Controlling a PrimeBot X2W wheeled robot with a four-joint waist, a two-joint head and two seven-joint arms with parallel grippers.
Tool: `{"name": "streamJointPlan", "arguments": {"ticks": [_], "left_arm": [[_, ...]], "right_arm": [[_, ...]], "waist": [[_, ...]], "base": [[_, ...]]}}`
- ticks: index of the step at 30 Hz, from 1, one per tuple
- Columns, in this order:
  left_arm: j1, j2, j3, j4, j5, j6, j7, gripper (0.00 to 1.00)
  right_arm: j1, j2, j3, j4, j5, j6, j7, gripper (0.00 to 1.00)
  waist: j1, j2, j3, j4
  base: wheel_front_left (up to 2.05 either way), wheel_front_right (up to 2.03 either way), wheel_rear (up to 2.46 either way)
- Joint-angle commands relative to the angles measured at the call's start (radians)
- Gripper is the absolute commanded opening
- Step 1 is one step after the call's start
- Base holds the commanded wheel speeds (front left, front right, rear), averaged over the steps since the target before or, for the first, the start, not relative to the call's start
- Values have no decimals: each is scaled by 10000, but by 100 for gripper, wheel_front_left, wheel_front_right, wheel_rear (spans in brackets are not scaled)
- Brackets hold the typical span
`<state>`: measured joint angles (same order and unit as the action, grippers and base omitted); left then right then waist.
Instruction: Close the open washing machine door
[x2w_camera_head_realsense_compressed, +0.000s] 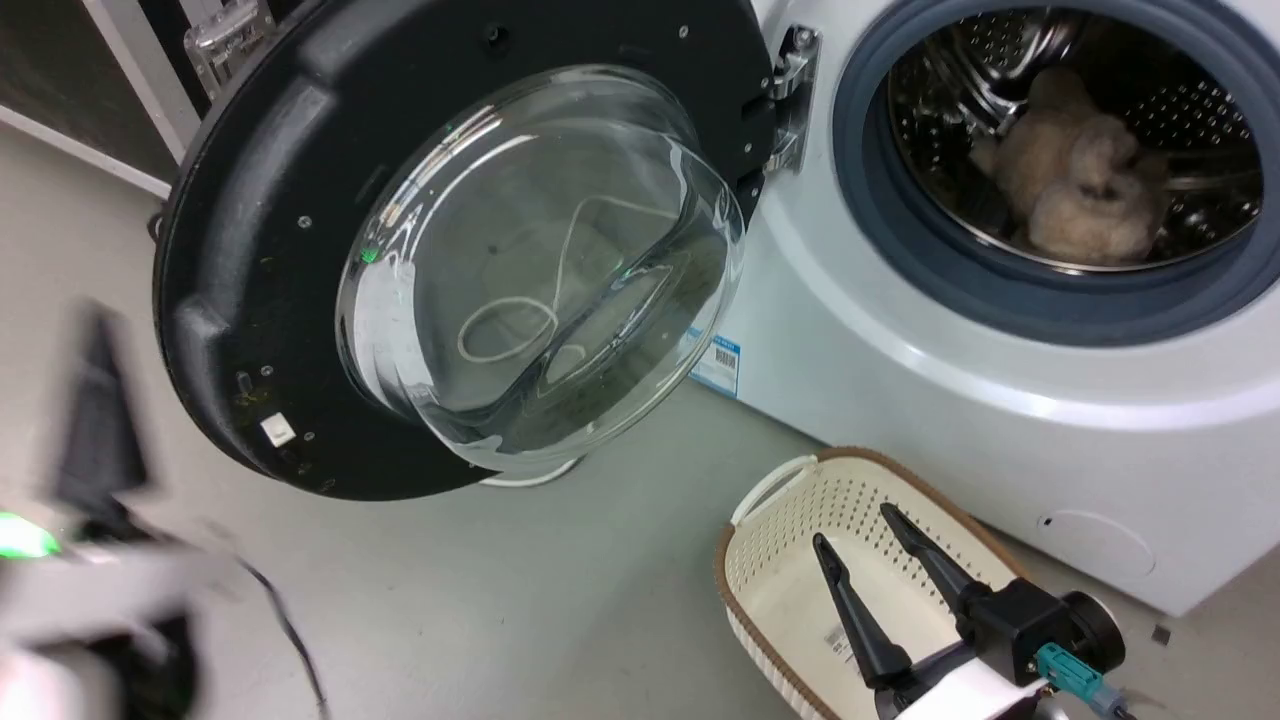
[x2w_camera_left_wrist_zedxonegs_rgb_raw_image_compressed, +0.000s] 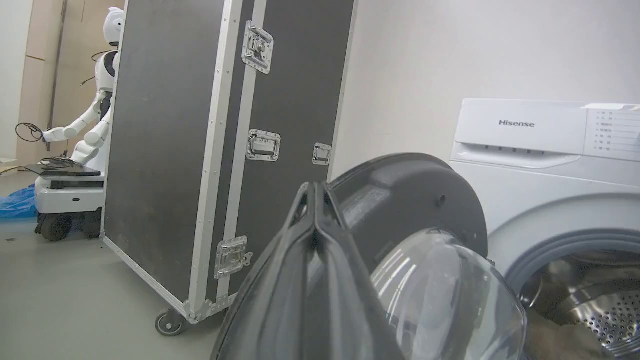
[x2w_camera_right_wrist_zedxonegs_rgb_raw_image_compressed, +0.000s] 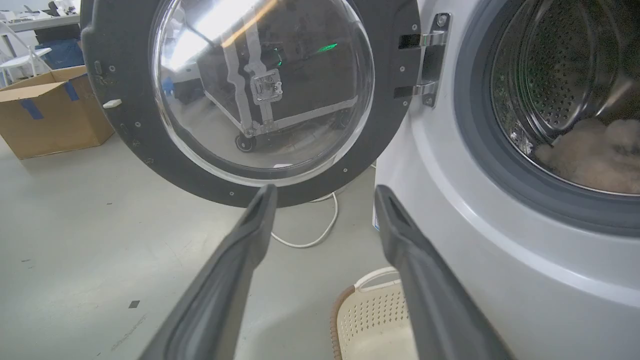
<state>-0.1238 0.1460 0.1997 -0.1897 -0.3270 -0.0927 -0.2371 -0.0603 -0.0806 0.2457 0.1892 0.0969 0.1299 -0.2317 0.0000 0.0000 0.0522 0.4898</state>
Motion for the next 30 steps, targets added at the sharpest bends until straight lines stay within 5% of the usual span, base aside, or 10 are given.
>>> {"name": "streamJointPlan", "arguments": {"ticks": [1, 10, 19, 30], "left_arm": [[-564, 304, 339, 116, -522, -83, 128, 0], [-3792, 1887, 2632, 2999, -4777, 520, 3525, 0], [-5319, 2223, 3522, 5961, -7341, 1775, 6551, 0], [-4471, 2008, 3102, 5747, -8647, 1126, 9284, 0]], "right_arm": [[86, -74, 22, -83, -59, 8, -34, 100], [-178, -202, 146, -303, 89, 8, 16, 100], [-236, -361, 66, -314, 307, 8, 193, 100], [-196, -333, -93, -285, 383, 8, 271, 100]], "waist": [[0, 0, 228, -61], [0, 0, 904, -475], [0, 0, 1165, -786], [0, 0, 935, -991]], "base": [[0, 0, 0], [0, 0, 0], [0, 0, 0], [0, 0, 0]]}}
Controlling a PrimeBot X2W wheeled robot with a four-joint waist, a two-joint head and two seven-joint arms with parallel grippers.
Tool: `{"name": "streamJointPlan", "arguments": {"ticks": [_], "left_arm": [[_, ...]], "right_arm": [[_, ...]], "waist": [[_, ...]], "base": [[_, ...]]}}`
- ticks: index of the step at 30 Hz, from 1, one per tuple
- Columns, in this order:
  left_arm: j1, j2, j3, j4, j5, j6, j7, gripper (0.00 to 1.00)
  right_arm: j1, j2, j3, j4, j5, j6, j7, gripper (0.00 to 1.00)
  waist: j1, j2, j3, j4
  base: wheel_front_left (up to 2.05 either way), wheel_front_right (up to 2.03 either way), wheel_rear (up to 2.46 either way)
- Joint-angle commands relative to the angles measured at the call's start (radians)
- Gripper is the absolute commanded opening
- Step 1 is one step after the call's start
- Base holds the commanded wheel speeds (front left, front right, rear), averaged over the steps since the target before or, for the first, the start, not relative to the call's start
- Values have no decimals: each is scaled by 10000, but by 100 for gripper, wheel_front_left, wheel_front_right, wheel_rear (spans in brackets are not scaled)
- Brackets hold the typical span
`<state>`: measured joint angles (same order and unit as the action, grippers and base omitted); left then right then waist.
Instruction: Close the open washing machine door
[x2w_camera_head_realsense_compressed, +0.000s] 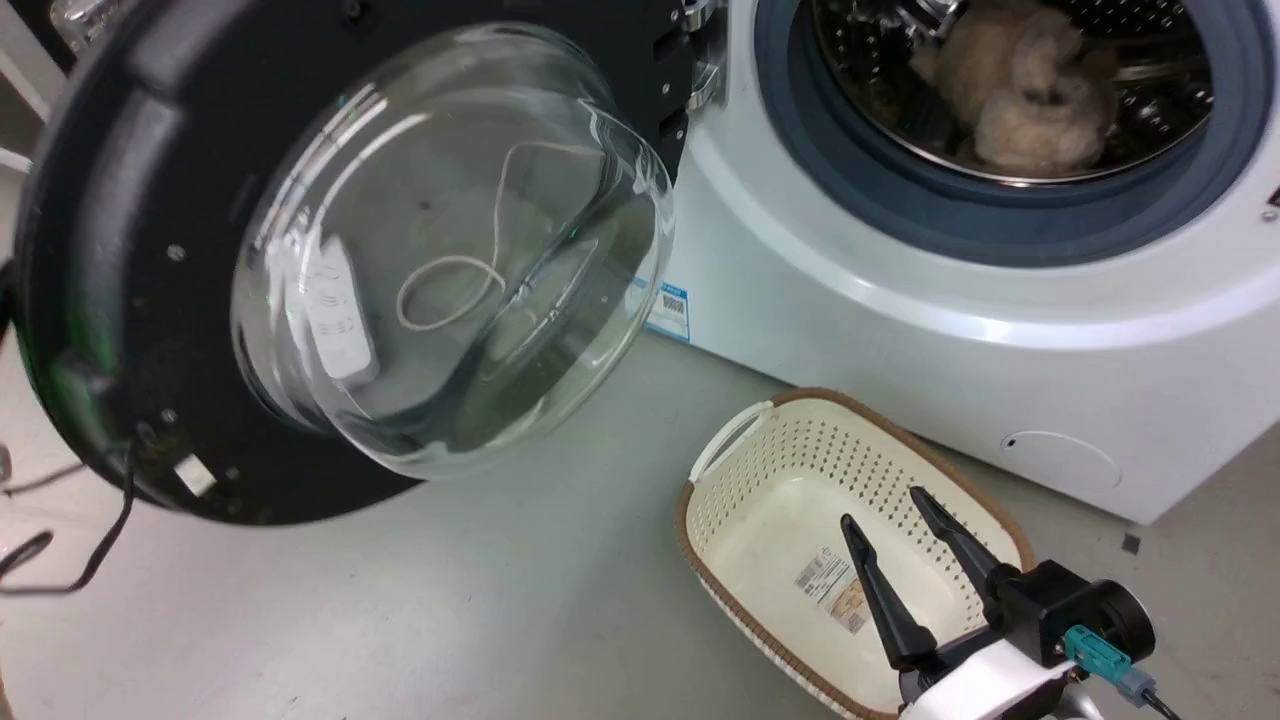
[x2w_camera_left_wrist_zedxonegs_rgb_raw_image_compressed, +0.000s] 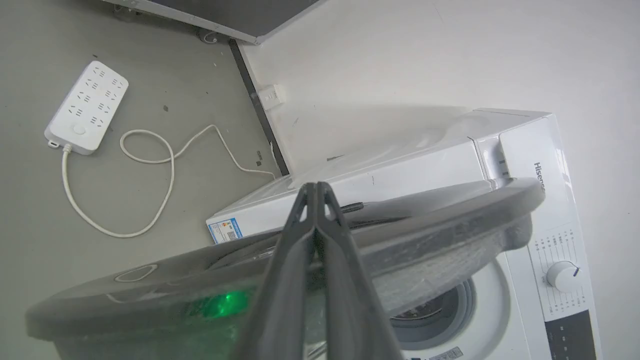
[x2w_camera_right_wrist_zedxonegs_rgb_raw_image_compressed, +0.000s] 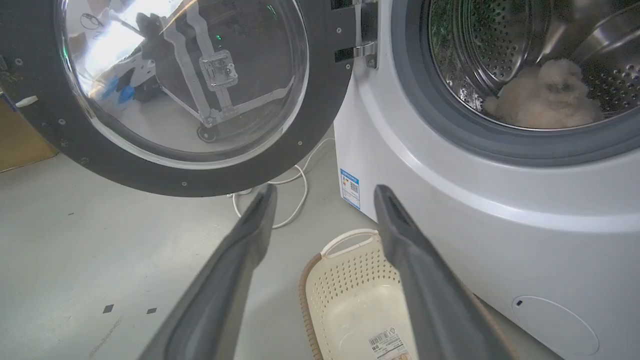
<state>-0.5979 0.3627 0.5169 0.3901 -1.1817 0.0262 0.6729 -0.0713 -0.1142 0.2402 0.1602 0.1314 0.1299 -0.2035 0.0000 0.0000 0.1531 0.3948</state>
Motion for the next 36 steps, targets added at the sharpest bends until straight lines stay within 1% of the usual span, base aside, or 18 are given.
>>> {"name": "streamJointPlan", "arguments": {"ticks": [1, 6, 11, 15, 18, 19, 21, 24, 26, 30, 36], "left_arm": [[450, -210, -45, -202, -248, -76, 410, 0], [1701, -669, -122, -1284, -911, -84, 1657, 0], [3197, -1588, -447, -2762, -1514, 49, 2714, 0], [4289, -2462, -1082, -3847, -1852, 112, 3391, 0], [5028, -2879, -1825, -4490, -2008, 139, 3668, 0], [5611, -3075, -2684, -4966, -2287, 220, 3483, 0], [5860, -3109, -3224, -5033, -2526, 273, 3097, 0], [6085, -3119, -4218, -4938, -3056, 312, 2037, 0], [6053, -3121, -4787, -4757, -3504, 262, 1296, 0], [5703, -3122, -5795, -4453, -4420, 1, 105, 0], [4568, -3123, -6887, -3694, -5125, -536, -1465, 0]], "right_arm": [[-69, 22, -68, 38, 49, 8, -29, 100], [50, 185, -225, 246, 88, 8, -159, 100], [151, 335, -461, 389, 57, 8, -258, 100], [253, 418, -740, 453, 41, 8, -282, 100], [296, 452, -834, 464, -48, 8, -240, 100], [231, 471, -905, 408, -126, 8, -158, 100], [192, 483, -988, 355, -190, 8, -91, 100], [114, 521, -1233, 225, -285, 8, 79, 100], [88, 539, -1346, 113, -400, 8, 167, 100], [86, 563, -1585, -83, -563, 8, 304, 100], [13, 585, -1850, -103, -609, 8, 314, 100]], "waist": [[0, 0, -148, -72], [0, 0, -602, -217], [0, 0, -1068, -423], [0, 0, -1344, -664], [0, 0, -1449, -943], [0, 0, -1418, -1381], [0, 0, -1364, -1731], [0, 0, -1141, -2418], [0, 0, -971, -2901], [0, 0, -511, -3940], [0, 0, 118, -5413]], "base": [[0, 0, 0], [0, 0, 0], [0, 0, 0], [0, 0, 0], [0, 0, 0], [0, 0, 0], [0, 0, 0], [0, 0, 0], [0, 0, 0], [0, 0, 0], [0, 0, 0]]}}
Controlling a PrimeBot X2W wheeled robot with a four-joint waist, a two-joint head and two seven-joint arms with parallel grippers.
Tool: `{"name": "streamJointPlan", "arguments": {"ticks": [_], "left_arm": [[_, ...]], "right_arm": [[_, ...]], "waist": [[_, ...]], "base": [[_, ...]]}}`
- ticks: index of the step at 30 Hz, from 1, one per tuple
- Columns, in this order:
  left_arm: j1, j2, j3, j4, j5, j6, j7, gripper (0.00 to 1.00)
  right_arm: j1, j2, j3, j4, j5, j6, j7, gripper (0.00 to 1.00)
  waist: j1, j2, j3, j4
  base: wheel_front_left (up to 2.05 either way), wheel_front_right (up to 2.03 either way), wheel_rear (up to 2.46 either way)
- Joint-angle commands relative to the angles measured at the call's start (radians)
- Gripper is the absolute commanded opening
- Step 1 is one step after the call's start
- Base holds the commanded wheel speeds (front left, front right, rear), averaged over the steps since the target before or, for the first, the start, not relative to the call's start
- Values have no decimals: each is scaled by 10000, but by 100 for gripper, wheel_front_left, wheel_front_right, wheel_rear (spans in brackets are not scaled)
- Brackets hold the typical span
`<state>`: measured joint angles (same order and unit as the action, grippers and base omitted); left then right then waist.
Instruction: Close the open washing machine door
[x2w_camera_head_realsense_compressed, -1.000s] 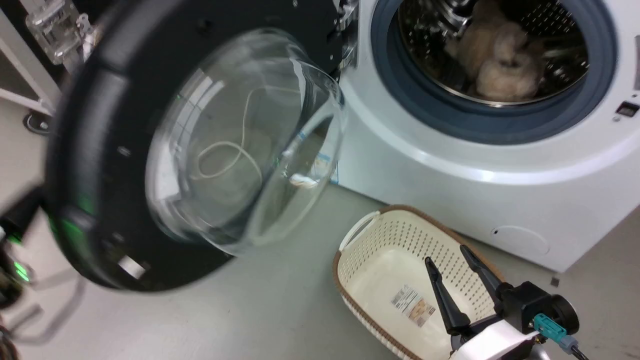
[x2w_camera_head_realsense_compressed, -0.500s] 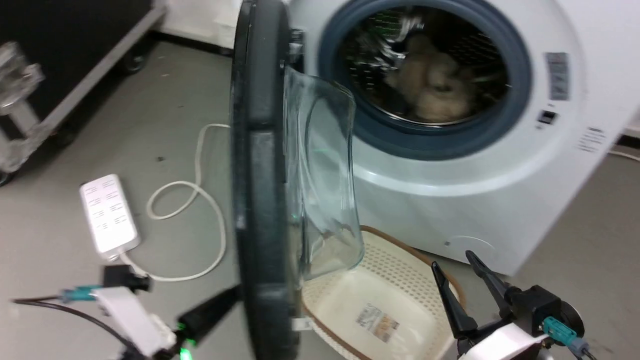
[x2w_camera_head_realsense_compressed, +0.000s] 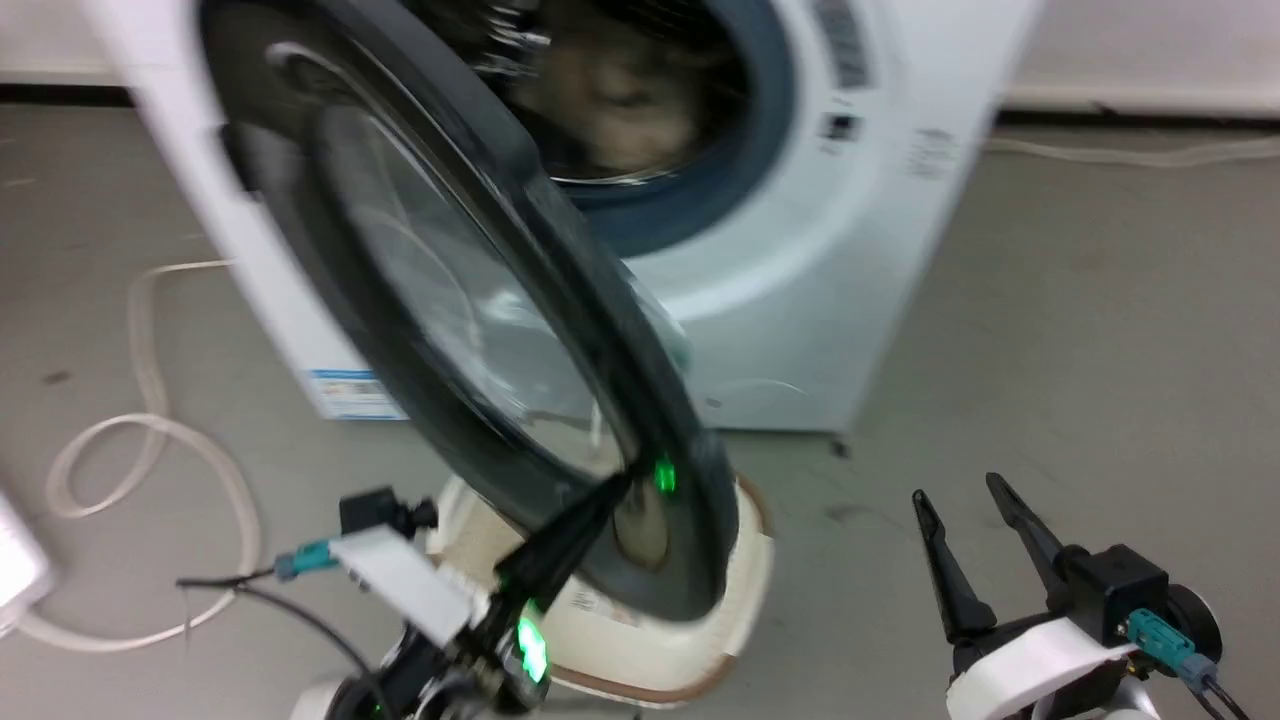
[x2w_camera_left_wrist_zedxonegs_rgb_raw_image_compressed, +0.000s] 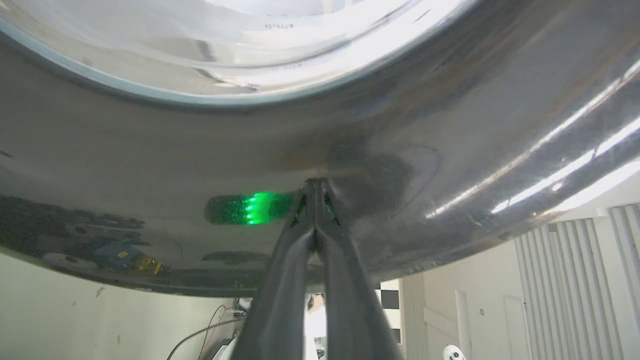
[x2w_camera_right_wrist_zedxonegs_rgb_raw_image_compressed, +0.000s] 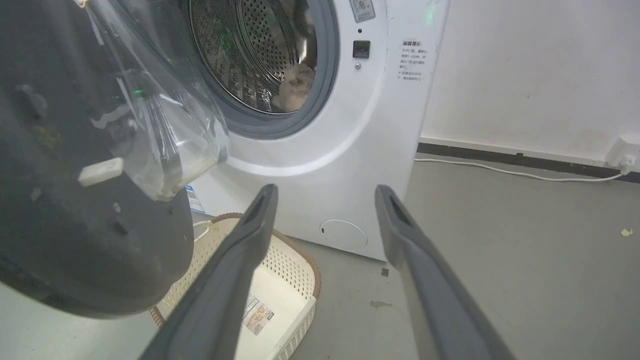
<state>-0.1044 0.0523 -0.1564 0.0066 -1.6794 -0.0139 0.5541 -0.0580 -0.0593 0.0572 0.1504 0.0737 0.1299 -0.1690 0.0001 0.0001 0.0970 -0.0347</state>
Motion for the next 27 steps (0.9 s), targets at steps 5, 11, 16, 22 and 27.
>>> {"name": "streamJointPlan", "arguments": {"ticks": [5, 11, 16, 22, 27], "left_arm": [[-1867, -19, -723, 1314, -669, -440, -2145, 0], [-3604, -19, -1501, 2727, -1148, -709, -3550, 0], [-4843, -20, -1973, 4105, -1503, -962, -4866, 0], [-4768, 0, -2562, 4995, -1306, -1153, -5562, 0], [-3094, 742, -2787, 3677, 32, -1164, -5954, 100]], "right_arm": [[-248, 61, 26, 138, 71, 8, -149, 100], [-380, 78, 149, 347, 154, 8, -294, 100], [-490, 86, 223, 515, 183, 8, -411, 100], [-377, 89, 260, 583, 113, 8, -568, 100], [74, 83, 93, 440, 82, 8, -610, 100]], "waist": [[-1, -1, 1019, -2054], [-1, -1, 1189, -2483], [-1, -1, 1128, -2456], [-1, -1, 627, -1716], [-1, -1, -81, -757]], "base": [[0, 0, 0], [0, 0, 0], [0, 0, 0], [0, 0, 0], [0, 0, 0]]}}
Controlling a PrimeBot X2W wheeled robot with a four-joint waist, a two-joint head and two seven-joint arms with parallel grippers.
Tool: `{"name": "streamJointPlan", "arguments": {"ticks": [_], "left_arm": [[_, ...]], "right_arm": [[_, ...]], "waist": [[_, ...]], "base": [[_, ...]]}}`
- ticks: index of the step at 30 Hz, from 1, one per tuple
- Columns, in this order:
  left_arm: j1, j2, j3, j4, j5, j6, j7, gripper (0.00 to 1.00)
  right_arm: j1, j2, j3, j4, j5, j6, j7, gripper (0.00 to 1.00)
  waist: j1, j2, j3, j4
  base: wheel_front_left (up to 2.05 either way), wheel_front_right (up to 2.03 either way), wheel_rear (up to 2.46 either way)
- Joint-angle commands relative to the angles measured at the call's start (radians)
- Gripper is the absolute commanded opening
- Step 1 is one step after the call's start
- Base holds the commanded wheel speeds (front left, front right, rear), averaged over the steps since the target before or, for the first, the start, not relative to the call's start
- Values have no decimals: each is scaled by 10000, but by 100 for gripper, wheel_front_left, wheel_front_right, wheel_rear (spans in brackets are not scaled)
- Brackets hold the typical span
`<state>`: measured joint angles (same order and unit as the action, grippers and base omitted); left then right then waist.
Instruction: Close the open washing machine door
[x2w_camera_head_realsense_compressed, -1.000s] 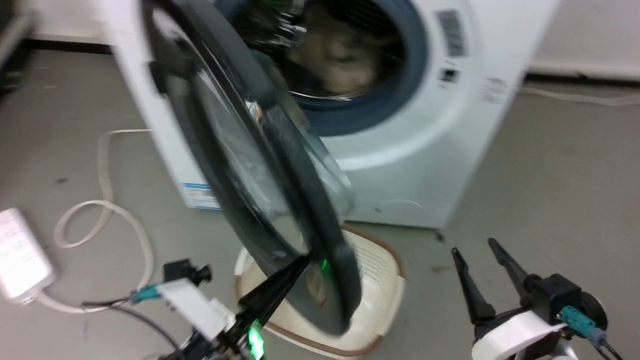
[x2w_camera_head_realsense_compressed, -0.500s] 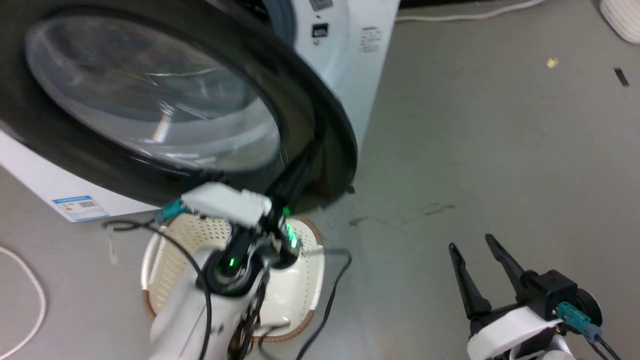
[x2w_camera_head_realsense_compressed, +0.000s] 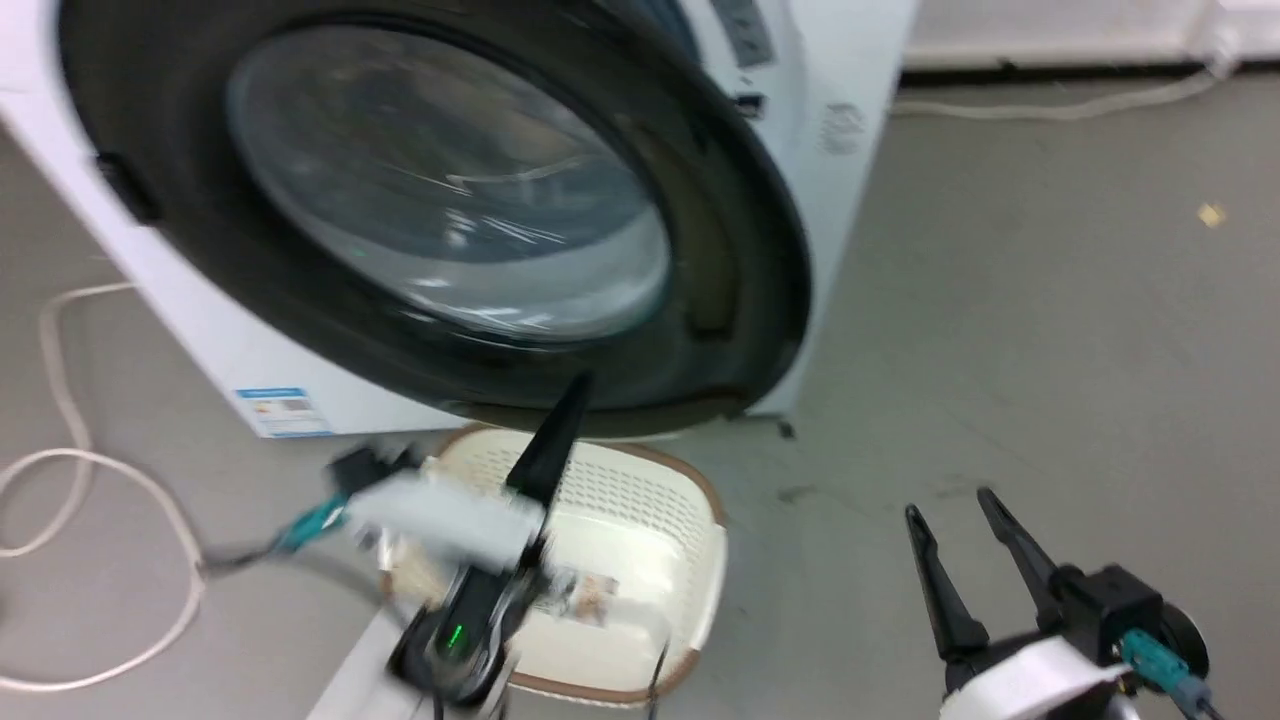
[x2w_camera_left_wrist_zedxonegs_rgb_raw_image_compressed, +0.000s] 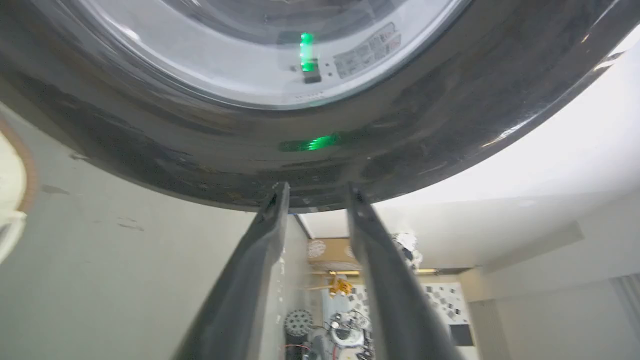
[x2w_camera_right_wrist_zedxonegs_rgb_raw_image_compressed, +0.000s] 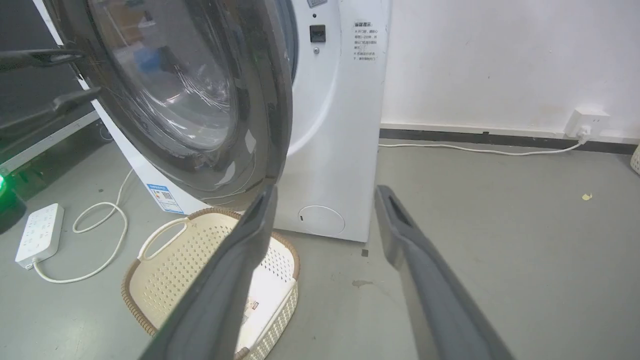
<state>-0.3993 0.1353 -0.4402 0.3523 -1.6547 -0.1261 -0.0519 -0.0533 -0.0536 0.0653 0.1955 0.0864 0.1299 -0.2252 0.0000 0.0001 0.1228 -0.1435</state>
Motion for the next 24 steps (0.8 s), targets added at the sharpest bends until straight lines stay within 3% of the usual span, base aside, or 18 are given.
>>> {"name": "streamJointPlan", "arguments": {"ticks": [1, 2, 5, 8, 10, 16, 20, 24], "left_arm": [[571, 332, -37, -385, 430, -43, -316, 100], [571, 332, -37, -385, 430, -43, -316, 100], [1501, 1084, -197, -1164, 1617, -44, -1175, 100], [2131, 1964, -297, -1350, 3654, -44, -1936, 100], [2397, 2192, -43, -1371, 5137, 119, -2074, 100], [3412, 1670, 1769, -2662, 10404, 1249, -2095, 100], [4010, 1229, 2117, -3217, 12654, 1547, -2097, 100], [4336, 1157, 2085, -3322, 14330, 1776, -2097, 100]], "right_arm": [[218, -2, -23, -108, -15, 8, -43, 100], [218, -2, -23, -108, -15, 8, -43, 100], [485, -83, -66, -285, 43, 8, -13, 100], [726, -135, -73, -481, 71, 8, 53, 100], [836, -146, -95, -589, 85, 8, 87, 100], [967, -93, -17, -851, 115, 8, 103, 100], [985, -57, 113, -856, 136, 8, 87, 100], [934, -49, 321, -872, 107, 8, 124, 100]], "waist": [[0, -1, -602, 671], [0, -1, -602, 671], [0, -1, -920, 1200], [0, -1, -1148, 1658], [0, -1, -1248, 1910], [0, -1, -1326, 2317], [0, -1, -1295, 2457], [0, -1, -1109, 2555]], "base": [[0, 0, 0], [0, 0, 0], [0, 0, 0], [0, 0, 0], [0, 0, 0], [0, 0, 0], [0, 0, 0], [0, 0, 0]]}}
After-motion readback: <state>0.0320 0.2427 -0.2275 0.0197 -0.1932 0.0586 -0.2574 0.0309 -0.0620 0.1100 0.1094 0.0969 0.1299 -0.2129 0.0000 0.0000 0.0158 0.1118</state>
